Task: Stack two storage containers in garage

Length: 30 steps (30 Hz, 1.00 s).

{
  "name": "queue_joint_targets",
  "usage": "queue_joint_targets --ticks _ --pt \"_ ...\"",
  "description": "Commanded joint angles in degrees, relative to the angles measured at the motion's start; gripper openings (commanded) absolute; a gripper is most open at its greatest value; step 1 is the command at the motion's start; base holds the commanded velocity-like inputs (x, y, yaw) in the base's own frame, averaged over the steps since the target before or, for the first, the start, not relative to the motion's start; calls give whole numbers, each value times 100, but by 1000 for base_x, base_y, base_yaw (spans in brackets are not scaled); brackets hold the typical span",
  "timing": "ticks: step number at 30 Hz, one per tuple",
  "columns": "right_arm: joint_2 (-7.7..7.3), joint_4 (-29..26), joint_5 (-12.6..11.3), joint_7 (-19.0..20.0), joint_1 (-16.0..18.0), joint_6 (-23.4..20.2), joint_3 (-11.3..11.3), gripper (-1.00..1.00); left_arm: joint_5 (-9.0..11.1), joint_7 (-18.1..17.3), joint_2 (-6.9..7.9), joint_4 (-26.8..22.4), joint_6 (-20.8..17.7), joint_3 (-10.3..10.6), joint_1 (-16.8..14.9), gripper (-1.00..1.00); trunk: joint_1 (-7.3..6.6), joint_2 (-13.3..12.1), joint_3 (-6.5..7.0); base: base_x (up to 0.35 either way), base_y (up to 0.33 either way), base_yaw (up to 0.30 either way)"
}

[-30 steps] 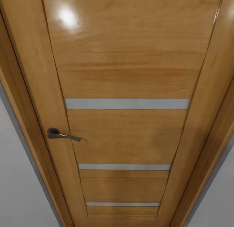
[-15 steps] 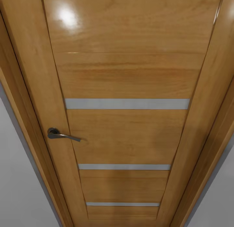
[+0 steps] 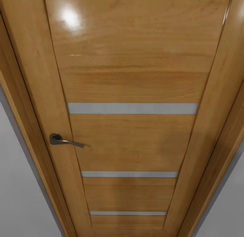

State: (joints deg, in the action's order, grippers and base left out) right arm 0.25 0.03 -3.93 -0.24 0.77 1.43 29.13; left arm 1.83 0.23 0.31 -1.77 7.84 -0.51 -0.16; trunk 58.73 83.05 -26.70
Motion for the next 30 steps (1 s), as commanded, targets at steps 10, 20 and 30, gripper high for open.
queue_joint_targets --ticks 10,20,30 --pt "1 6 -30 -2 7 14 42 100 19 7 4 1 15 -2 -2 100 0 3 -5 0 0 0" --pt "4 6 -23 -2 5 15 60 100 15 5 3 -1 15 0 -2 100 0 3 -5 0 0 0" --pt "2 6 -54 6 2 15 61 100 -7 4 48 -12 24 46 -2 100 0 3 -5 0 0 0"
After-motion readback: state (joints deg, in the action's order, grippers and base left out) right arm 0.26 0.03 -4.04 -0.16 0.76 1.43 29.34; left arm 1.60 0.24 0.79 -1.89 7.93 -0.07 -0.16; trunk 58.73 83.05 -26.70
